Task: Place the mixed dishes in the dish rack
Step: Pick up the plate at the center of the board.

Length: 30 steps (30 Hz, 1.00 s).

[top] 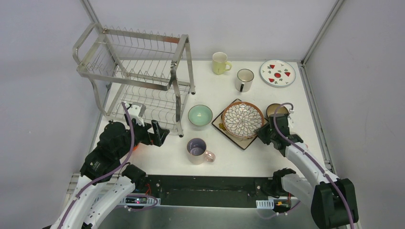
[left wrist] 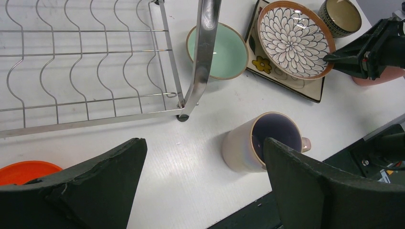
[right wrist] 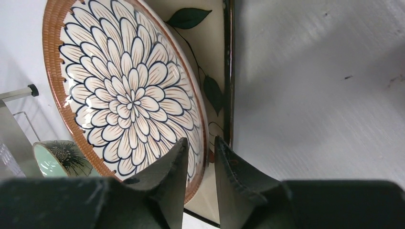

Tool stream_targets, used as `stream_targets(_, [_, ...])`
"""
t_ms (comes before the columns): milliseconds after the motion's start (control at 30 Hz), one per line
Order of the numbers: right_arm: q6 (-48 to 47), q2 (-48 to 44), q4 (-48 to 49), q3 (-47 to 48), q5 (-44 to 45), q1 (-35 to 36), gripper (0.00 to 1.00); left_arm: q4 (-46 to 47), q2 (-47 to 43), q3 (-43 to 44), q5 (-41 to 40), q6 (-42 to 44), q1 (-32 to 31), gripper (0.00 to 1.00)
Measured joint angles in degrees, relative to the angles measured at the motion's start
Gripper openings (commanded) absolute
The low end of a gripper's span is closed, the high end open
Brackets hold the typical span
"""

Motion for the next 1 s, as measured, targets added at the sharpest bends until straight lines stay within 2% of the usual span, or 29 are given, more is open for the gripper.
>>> stream_targets(633, [2.0,3.3,7.9,-2.8,-1.9,-0.3,0.28,-0.1,-0.3,0.0,0.0,0.0,0.0,0.98])
stream_targets(1000, [1.9,3.3,8.7,-3.1,-2.1,-0.3,0.26,-0.2,-0.3,0.0,0.0,0.0,0.0,0.98])
